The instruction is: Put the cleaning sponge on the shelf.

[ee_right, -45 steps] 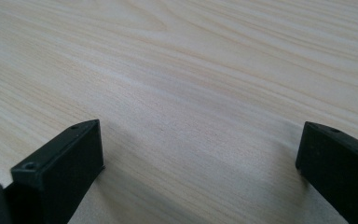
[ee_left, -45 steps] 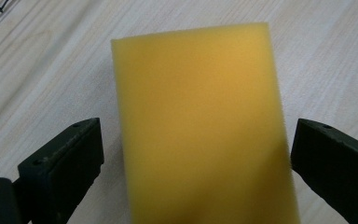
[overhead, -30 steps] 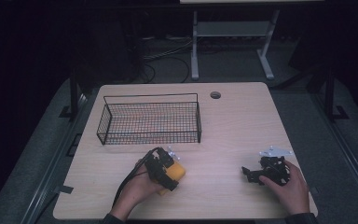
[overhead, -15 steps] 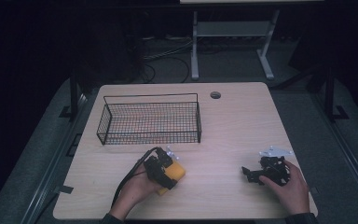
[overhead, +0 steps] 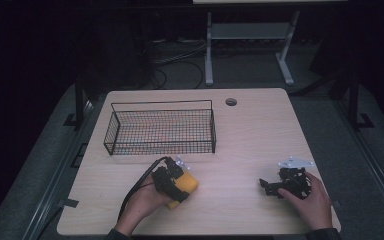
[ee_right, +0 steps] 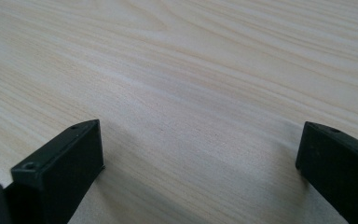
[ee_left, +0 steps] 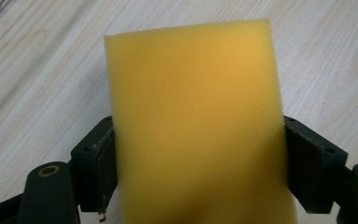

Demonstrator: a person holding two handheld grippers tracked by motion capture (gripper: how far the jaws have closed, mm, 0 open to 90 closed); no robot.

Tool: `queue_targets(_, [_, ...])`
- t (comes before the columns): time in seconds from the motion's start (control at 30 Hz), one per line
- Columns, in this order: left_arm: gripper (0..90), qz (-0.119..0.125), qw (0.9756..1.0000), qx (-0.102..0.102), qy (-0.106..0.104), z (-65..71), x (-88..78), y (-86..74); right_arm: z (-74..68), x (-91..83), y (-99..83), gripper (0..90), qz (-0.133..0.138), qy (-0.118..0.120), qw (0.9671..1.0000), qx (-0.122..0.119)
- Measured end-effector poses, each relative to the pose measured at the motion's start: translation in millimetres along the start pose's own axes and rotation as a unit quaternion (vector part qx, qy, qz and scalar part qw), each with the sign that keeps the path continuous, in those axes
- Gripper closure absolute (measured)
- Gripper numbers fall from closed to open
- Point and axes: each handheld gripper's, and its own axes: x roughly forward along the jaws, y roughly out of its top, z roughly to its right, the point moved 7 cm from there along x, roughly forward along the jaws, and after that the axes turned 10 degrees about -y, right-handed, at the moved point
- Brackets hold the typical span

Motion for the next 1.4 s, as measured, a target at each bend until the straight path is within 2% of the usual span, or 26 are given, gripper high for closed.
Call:
queue_targets(0.7, [22.5,0.009,0.9999,-0.005,-0.013,1.0,-24.4,6.0,-0.1,0.0,0.0,0.0,0.000,0.000,1.0000,0.001])
queue_targets(1.4, [22.6,0.017,0.9998,-0.001,-0.008,-9.3,-51.6,26.8,-0.1,0.0,0.0,0.0,-0.001,0.000,1.0000,0.001])
